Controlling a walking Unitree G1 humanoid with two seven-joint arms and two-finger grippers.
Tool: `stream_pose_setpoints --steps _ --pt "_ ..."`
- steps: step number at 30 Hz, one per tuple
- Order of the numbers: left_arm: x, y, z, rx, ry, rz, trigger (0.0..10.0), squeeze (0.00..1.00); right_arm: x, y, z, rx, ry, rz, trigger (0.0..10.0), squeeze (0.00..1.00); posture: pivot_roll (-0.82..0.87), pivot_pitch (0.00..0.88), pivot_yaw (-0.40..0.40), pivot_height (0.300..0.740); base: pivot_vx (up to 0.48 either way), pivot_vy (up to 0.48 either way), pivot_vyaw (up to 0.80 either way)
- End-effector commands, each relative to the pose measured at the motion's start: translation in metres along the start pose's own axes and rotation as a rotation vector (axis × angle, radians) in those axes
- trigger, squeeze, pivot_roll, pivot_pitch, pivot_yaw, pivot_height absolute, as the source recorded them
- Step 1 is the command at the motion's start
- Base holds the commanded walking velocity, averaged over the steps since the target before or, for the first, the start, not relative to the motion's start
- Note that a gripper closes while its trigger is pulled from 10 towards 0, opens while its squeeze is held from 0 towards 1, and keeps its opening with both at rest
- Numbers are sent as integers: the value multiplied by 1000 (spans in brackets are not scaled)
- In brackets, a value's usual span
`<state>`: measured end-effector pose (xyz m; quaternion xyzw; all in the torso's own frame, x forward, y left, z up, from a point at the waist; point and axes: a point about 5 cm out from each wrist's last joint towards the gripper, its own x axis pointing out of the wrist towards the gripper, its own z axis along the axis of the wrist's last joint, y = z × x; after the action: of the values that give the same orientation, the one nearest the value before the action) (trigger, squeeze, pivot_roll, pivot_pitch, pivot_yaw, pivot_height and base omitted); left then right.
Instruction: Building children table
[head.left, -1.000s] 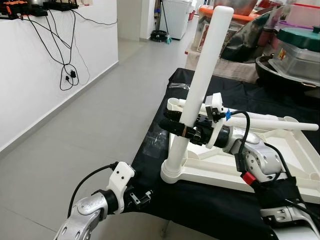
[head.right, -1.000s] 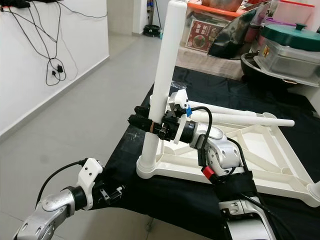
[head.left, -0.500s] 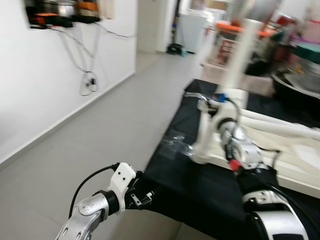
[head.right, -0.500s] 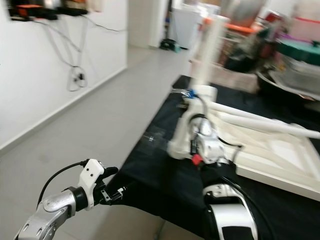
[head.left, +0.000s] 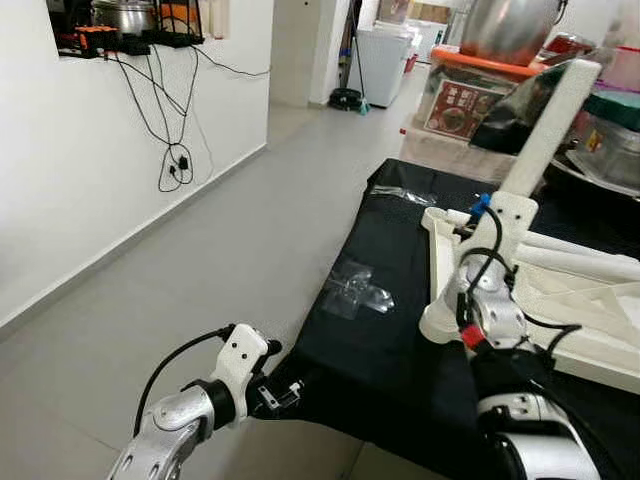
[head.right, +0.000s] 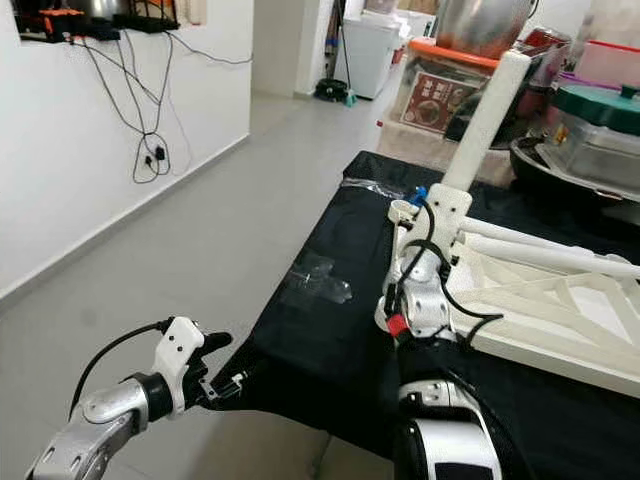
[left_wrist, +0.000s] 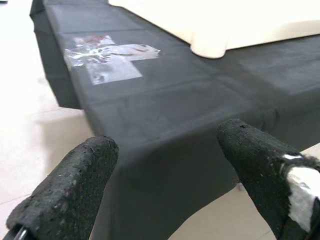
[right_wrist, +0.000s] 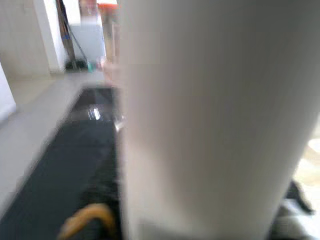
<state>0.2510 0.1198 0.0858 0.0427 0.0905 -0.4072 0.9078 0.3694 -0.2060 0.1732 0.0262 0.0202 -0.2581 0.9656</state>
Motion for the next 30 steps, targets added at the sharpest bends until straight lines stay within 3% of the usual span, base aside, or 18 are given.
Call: stream_pose_setpoints --steps 1,3,4,7,8,10,11,12,19,20,21,23,24,25,26,27,28,30 --pt "3 -1 0 5 2 -9 10000 0 1 -7 -12 1 38 -6 10000 1000 47 0 -129 740 0 0 0" --pt "2 -1 0 4 3 -8 10000 0 1 -4 -4 9 -2 26 10000 1000 46 0 -129 740 0 0 0" --pt "1 -1 -1 3 3 -7 10000 0 2 -2 5 16 -39 57 10000 0 46 0 -129 740 0 0 0" --pt "2 -3 -1 2 5 -15 10000 0 -6 37 40 137 -146 563 10000 0 42 0 -121 740 0 0 0" --pt "2 -3 -1 2 5 -15 10000 0 -6 37 40 137 -146 563 10000 0 42 0 -121 740 0 0 0" --pt "3 -3 -1 5 5 -20 10000 0 -21 51 59 157 -204 890 10000 0 39 0 -118 740 0 0 0" --pt "3 -3 -1 5 5 -20 10000 0 -21 51 59 157 -204 890 10000 0 39 0 -118 740 0 0 0" --pt "3 -2 -1 7 6 -20 10000 0 -28 55 63 144 -209 1007 10000 0 39 0 -118 740 0 0 0" --pt "3 -2 -1 7 6 -20 10000 0 -28 55 63 144 -209 1007 10000 0 39 0 -118 740 0 0 0" --pt "3 -1 0 10 6 -19 10000 0 -38 57 66 133 -201 1158 10000 0 39 0 -119 740 0 0 0" --pt "1 -2 -2 10 11 -13 10000 0 -67 64 53 26 -135 1484 10000 0 54 0 -129 740 0 0 0" --pt "1 -2 -2 10 11 -13 10000 0 -67 64 53 26 -135 1484 10000 0 54 0 -129 740 0 0 0" --pt "0 -2 -2 9 12 -10 10000 0 -78 63 48 0 -116 1604 4902 0 60 0 -131 740 0 0 0" --pt "0 -2 -2 9 12 -10 10000 0 -78 63 48 0 -116 1604 4902 0 60 0 -131 740 0 0 0" --pt "-1 -2 -2 8 13 -8 10000 0 -87 60 45 -23 -100 1706 7216 0 64 0 -131 740 0 0 0" --pt "-1 -2 -2 8 13 -8 10000 0 -87 60 45 -23 -100 1706 7216 0 64 0 -131 740 0 0 0" --pt "-2 -1 -2 7 14 -7 10000 0 -97 54 42 -62 -98 1804 9294 0 60 0 -128 740 0 0 0" --pt "-2 -1 -2 7 15 -8 10000 0 -104 51 38 -98 -88 1861 10000 0 57 0 -126 740 0 0 0"
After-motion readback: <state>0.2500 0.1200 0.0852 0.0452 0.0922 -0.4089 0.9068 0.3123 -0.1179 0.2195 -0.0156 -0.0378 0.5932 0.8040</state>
